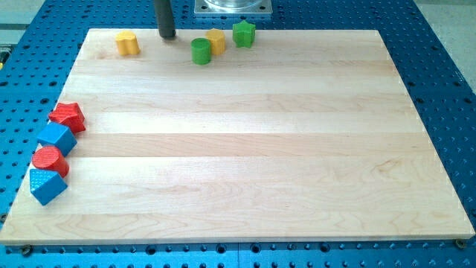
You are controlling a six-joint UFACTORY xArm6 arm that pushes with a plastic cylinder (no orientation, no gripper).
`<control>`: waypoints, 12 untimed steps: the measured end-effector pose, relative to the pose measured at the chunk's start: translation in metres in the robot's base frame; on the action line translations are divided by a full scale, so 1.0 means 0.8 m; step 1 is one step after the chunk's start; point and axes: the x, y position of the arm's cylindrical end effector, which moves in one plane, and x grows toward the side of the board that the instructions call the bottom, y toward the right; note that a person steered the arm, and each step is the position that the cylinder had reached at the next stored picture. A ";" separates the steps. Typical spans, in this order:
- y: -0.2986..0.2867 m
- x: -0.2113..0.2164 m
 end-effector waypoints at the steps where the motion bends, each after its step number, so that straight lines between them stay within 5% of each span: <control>1: -0.115 0.032; 3: 0.004 0.122; 5: -0.095 0.060; 6: -0.139 0.105; 8: 0.050 0.167; 10: 0.059 0.206; 12: 0.096 0.172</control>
